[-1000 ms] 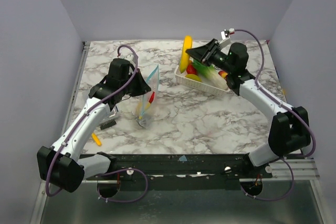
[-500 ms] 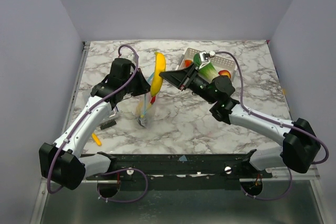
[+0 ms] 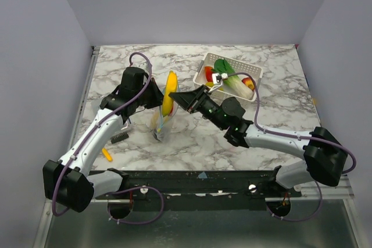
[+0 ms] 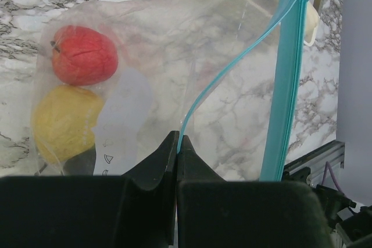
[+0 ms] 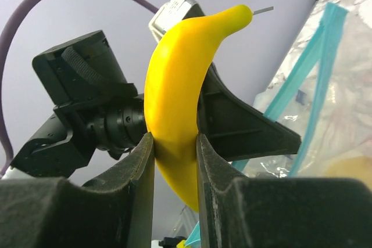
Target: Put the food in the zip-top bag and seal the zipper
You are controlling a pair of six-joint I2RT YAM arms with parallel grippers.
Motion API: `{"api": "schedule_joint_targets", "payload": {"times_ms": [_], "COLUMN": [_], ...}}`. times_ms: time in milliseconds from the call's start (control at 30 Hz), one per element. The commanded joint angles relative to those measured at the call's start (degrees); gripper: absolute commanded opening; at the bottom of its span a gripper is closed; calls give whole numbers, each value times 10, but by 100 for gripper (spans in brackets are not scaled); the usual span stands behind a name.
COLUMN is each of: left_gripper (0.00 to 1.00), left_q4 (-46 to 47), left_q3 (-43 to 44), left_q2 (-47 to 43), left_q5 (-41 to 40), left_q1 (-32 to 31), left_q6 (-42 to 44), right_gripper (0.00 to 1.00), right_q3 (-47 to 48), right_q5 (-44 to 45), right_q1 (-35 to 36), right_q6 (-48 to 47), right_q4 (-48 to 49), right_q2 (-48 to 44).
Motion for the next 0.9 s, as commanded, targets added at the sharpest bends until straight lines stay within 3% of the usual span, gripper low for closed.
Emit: {"api": "schedule_joint_targets", "payload": {"times_ms": [0,400,867], "left_gripper": [0,0,0], "left_q4": [10,3,7], "left_q3": [-6,10,-1], "left_q2": [-20,-19,-31], "left_q5": [-4,-15,-8], "left_q1": [6,10,10], "left_q6": [1,15,9], "right_gripper": [0,1,4], "right_q3": [-13,0,63], "right_q5": [47,19,58], "right_q1": [11,16,16], "right_q6": [-29,13,118], "right_q4": [-1,-113,-229], "right_q2": [-10,-19,7]}}
